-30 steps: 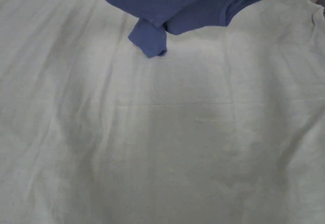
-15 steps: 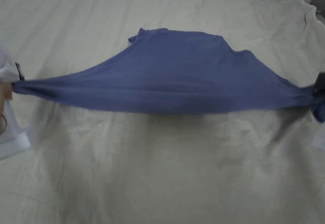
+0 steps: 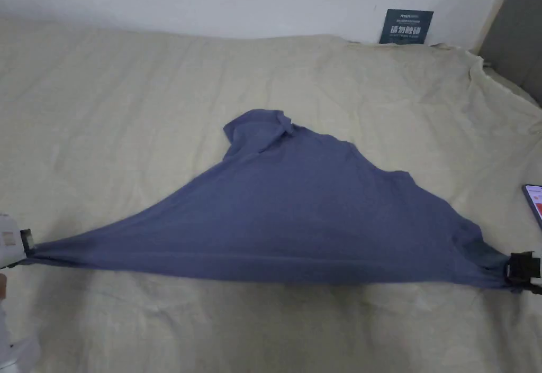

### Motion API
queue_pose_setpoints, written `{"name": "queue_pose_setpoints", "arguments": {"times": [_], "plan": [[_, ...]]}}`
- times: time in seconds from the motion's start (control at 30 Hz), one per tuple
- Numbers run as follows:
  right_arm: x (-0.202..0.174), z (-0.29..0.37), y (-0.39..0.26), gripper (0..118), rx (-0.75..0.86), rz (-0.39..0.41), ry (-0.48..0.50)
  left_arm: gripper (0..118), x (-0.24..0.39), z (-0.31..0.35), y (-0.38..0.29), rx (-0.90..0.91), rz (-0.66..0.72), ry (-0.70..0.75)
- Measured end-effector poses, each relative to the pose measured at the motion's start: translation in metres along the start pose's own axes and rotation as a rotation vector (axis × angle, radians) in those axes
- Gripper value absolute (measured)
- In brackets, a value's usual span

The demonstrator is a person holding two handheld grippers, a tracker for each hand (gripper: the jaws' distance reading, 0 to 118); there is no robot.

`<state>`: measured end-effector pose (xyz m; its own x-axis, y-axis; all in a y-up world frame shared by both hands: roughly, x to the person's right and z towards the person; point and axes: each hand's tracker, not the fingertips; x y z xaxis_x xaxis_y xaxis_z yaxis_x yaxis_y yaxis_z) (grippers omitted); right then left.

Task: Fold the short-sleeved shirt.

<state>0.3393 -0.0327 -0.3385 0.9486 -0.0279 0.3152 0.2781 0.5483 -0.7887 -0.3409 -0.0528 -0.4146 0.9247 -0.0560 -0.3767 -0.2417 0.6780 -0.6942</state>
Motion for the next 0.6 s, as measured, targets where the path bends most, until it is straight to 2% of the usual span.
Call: {"name": "queue_pose_setpoints", "arguments": {"times": [0.1,0.3,0.43,0.57,0.6], "plan": [[0.009,0.015,-0.028,7,-0.003,-0.004,0.015,0,-0.018,0.013,-0.023,-0.016,-0.001,-0.001],[0.026,0.031,-0.074,7,-0.035,-0.068,0.054,0,-0.042,0.031,-0.067,-0.045,0.02,-0.014],[0.034,0.03,-0.095,7,-0.069,-0.084,0.05,0,-0.05,0.028,-0.085,-0.074,0.007,0.002],[0.034,0.025,-0.107,7,-0.09,-0.127,0.066,12,-0.05,0.028,-0.087,-0.098,0.048,-0.018],[0.033,0.025,-0.107,7,-0.088,-0.134,0.071,21,-0.05,0.027,-0.085,-0.1,0.046,-0.016]]}}
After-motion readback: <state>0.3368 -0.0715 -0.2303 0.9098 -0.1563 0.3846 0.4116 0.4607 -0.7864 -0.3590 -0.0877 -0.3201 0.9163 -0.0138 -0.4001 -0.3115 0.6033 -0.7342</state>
